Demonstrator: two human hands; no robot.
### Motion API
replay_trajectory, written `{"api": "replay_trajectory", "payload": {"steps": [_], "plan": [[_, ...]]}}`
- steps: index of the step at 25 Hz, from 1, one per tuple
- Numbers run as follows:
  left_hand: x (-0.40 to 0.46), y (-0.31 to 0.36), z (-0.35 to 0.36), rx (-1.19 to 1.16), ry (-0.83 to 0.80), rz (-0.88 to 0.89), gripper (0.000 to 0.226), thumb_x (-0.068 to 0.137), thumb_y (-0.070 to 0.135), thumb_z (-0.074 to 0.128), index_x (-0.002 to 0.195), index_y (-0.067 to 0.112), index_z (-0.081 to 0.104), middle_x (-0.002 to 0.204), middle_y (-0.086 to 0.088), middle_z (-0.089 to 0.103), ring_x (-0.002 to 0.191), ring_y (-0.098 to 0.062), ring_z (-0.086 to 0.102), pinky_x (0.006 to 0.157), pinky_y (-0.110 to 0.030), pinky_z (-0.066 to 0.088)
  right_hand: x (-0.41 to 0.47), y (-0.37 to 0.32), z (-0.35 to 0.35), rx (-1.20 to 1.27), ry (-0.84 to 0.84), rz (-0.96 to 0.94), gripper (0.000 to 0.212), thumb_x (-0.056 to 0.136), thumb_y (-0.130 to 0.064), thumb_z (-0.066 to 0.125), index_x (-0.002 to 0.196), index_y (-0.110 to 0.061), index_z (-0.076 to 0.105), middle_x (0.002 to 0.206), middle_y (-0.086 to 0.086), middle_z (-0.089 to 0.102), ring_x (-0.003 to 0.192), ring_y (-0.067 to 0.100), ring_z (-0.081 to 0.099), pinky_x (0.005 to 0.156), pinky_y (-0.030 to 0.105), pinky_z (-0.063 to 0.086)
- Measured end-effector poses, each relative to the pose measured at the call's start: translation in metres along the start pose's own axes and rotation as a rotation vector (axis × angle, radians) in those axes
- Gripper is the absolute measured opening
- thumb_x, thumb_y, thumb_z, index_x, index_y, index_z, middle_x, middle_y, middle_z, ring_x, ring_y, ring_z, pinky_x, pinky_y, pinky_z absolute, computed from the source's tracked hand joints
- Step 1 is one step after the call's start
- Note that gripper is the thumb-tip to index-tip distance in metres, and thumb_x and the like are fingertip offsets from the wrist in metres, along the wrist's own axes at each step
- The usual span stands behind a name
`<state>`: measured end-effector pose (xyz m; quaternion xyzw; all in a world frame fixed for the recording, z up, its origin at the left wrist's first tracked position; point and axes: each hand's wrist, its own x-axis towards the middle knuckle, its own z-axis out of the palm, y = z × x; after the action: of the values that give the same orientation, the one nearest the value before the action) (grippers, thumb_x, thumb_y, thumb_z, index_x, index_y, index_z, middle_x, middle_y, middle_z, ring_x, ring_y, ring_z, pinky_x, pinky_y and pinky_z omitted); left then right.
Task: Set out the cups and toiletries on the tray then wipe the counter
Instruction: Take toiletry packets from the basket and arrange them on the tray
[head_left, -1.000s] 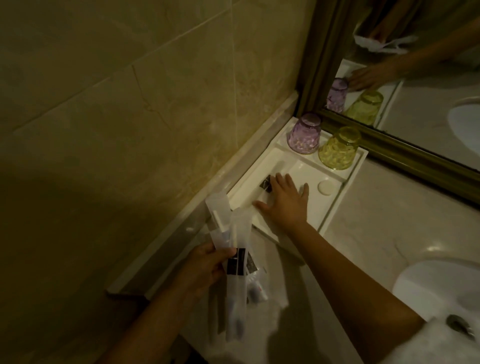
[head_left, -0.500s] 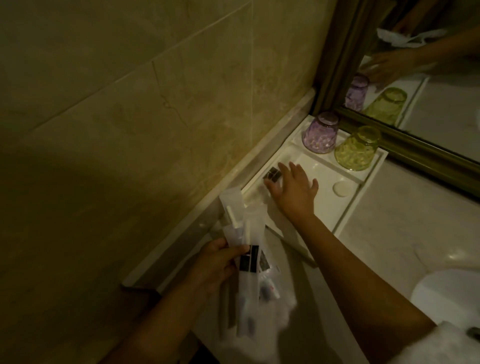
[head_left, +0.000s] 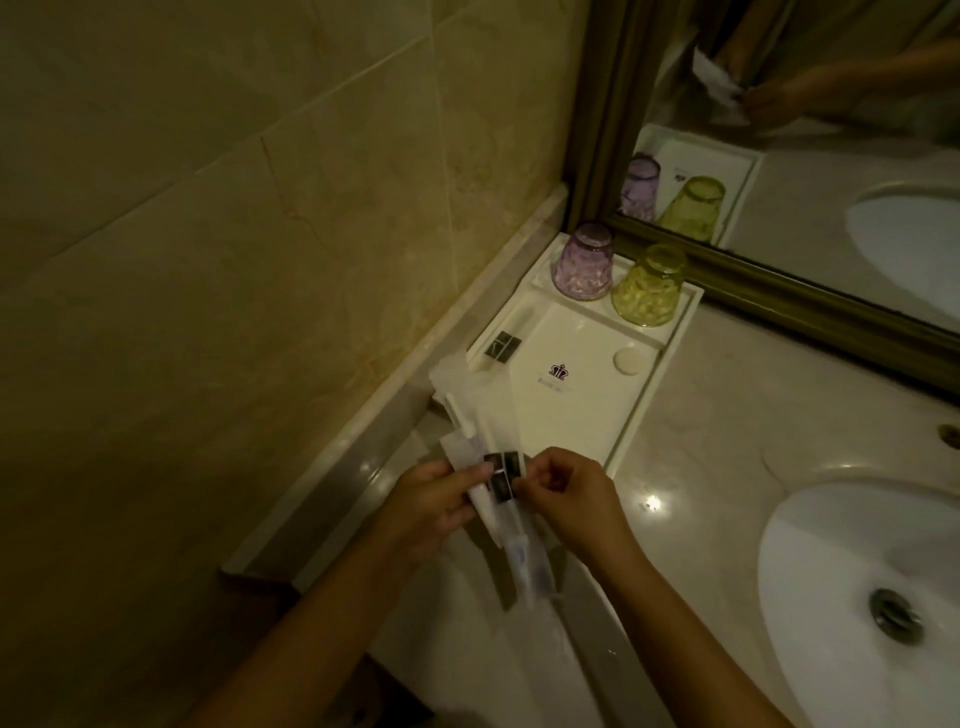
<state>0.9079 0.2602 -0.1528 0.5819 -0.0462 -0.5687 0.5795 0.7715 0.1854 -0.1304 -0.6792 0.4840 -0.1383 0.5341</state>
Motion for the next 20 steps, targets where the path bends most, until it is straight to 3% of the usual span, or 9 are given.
{"api": "replay_trajectory", "payload": {"steps": [5, 7, 10, 13, 15, 18, 20], "plan": [[0.002, -0.004, -0.015, 0.129, 0.025, 0.009, 0.012, 0.082, 0.01, 0.064, 0.093, 0.009, 0.068, 0.089, -0.009, 0.075, 0.081, -0.018, 0.072, 0.068, -0.029, 0.058, 0.014, 0.006, -0.006, 0.223, 0.082, 0.104, 0.019, 0.079, -0.012, 0.067, 0.063, -0.017, 0.059, 0.056, -0.001, 0.063, 0.05, 0.01, 0.059, 0.046, 0.017, 0.047], [0.001, -0.005, -0.023, 0.24, 0.052, -0.002, 0.01, 0.081, 0.017, 0.066, 0.089, 0.011, 0.067, 0.083, -0.008, 0.075, 0.075, -0.013, 0.072, 0.063, -0.025, 0.057, 0.038, 0.004, -0.017, 0.27, 0.155, 0.163, 0.017, 0.079, -0.016, 0.068, 0.064, -0.017, 0.06, 0.061, 0.0, 0.065, 0.053, 0.011, 0.061, 0.046, 0.018, 0.049], [0.0, -0.006, -0.028, 0.189, 0.046, -0.06, 0.033, 0.066, 0.024, 0.074, 0.095, 0.011, 0.066, 0.088, -0.011, 0.075, 0.087, -0.027, 0.071, 0.078, -0.042, 0.057, 0.084, -0.005, -0.031, 0.285, 0.203, 0.2, 0.015, 0.08, -0.014, 0.067, 0.068, -0.015, 0.059, 0.07, 0.004, 0.064, 0.057, 0.013, 0.06, 0.052, 0.023, 0.049], [-0.001, -0.006, -0.031, 0.079, 0.045, -0.102, 0.044, 0.059, 0.02, 0.074, 0.1, 0.011, 0.061, 0.085, -0.009, 0.076, 0.084, -0.027, 0.072, 0.069, -0.04, 0.058, 0.124, -0.008, -0.033, 0.303, 0.217, 0.251, 0.017, 0.08, -0.012, 0.068, 0.068, -0.015, 0.056, 0.064, 0.004, 0.061, 0.052, 0.012, 0.057, 0.048, 0.022, 0.046], [0.0, -0.005, -0.033, 0.016, 0.07, -0.14, 0.048, 0.066, 0.011, 0.073, 0.111, 0.008, 0.057, 0.101, -0.015, 0.072, 0.094, -0.031, 0.069, 0.074, -0.042, 0.057, 0.143, -0.007, -0.03, 0.279, 0.213, 0.279, 0.019, 0.08, -0.012, 0.068, 0.064, -0.013, 0.057, 0.055, 0.004, 0.061, 0.048, 0.014, 0.055, 0.047, 0.023, 0.047], [0.002, -0.006, -0.037, 0.013, 0.109, -0.139, 0.052, 0.066, 0.01, 0.073, 0.115, 0.006, 0.058, 0.11, -0.019, 0.067, 0.097, -0.031, 0.066, 0.074, -0.04, 0.057, 0.155, -0.005, -0.024, 0.263, 0.194, 0.296, 0.022, 0.08, -0.013, 0.069, 0.061, -0.011, 0.058, 0.045, 0.005, 0.064, 0.05, 0.021, 0.059, 0.06, 0.034, 0.056], [0.002, -0.008, -0.04, 0.024, 0.11, -0.126, 0.047, 0.062, 0.013, 0.073, 0.108, 0.008, 0.063, 0.101, -0.016, 0.071, 0.091, -0.028, 0.069, 0.069, -0.039, 0.057, 0.155, 0.001, -0.018, 0.158, 0.207, 0.232, 0.016, 0.077, -0.02, 0.072, 0.077, -0.007, 0.062, 0.071, 0.015, 0.072, 0.067, 0.028, 0.066, 0.076, 0.04, 0.057]]}}
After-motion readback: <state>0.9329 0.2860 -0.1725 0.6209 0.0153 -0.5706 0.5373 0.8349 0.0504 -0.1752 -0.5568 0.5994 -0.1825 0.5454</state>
